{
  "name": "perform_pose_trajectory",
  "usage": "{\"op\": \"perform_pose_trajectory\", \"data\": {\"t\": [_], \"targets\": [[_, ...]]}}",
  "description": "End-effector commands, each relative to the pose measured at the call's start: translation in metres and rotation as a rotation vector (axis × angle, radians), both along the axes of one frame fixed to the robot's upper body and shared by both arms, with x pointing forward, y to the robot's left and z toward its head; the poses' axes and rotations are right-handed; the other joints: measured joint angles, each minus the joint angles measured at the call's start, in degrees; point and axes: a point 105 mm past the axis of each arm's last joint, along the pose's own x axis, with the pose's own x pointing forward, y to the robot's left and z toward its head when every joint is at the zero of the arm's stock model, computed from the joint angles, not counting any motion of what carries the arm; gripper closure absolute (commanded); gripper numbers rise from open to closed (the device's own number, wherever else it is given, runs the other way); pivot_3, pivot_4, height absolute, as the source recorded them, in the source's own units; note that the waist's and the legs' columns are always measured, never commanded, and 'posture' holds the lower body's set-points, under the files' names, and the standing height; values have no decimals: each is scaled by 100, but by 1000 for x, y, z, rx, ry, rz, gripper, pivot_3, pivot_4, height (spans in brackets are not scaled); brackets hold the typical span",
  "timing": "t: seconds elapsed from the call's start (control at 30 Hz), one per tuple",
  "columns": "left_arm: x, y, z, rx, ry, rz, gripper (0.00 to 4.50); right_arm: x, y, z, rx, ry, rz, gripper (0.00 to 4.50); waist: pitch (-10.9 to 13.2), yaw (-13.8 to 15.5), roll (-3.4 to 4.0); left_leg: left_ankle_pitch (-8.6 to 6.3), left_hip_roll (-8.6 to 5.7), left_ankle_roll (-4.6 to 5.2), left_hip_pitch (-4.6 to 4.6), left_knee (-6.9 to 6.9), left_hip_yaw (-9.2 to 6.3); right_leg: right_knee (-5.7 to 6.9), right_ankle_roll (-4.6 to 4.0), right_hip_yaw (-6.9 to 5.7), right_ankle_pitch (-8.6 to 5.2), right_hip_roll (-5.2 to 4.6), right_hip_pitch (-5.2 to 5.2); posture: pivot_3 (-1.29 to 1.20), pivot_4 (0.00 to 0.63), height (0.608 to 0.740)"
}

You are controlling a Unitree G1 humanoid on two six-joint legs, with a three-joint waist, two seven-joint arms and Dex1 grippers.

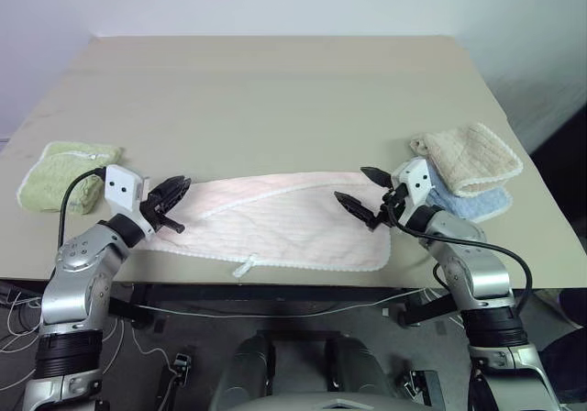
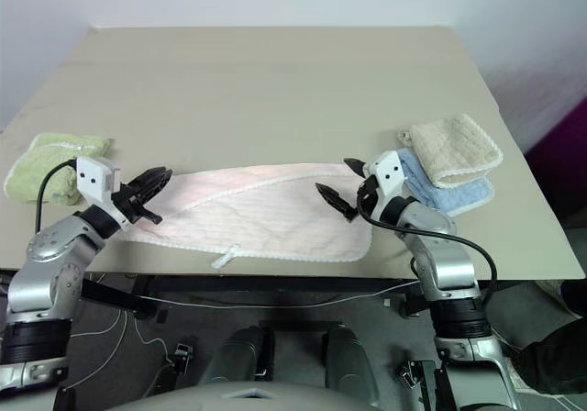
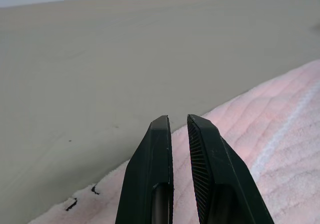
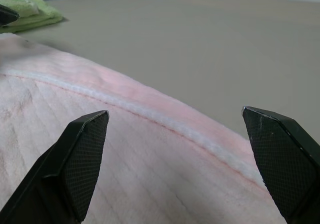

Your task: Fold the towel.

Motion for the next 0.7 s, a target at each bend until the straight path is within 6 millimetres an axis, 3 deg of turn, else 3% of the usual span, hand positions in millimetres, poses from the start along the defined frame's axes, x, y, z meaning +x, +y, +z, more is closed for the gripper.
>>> {"op": "perform_pose_trajectory", "data": {"t": [0.03, 0.47, 0.6, 0.7], "targets": [[0, 0, 19, 14, -64, 4, 3905, -2, 3, 11, 16, -49, 11, 25, 0, -5, 0, 0, 0, 0, 0, 0, 0, 0, 0, 0, 0, 0, 0, 0, 150, 740], [-2, -3, 25, 35, -84, -13, 3905, 4, -1, 12, 0, -61, 3, 25, 0, -8, 0, 0, 0, 0, 0, 0, 0, 0, 0, 0, 0, 1, -1, 0, 150, 740], [-7, -2, 15, 156, -47, -53, 3905, 4, -6, 13, 2, -63, -16, 25, 0, -10, 1, 0, 0, 0, 0, -1, 0, 0, 0, 0, 0, 1, -2, 0, 150, 740], [-13, 0, 20, 266, -51, -97, 3905, 8, -5, 15, -10, -61, -15, 25, 1, -11, 1, 0, 1, 0, 0, -1, 0, -1, -1, 0, 0, 1, -1, 0, 150, 740]]}}
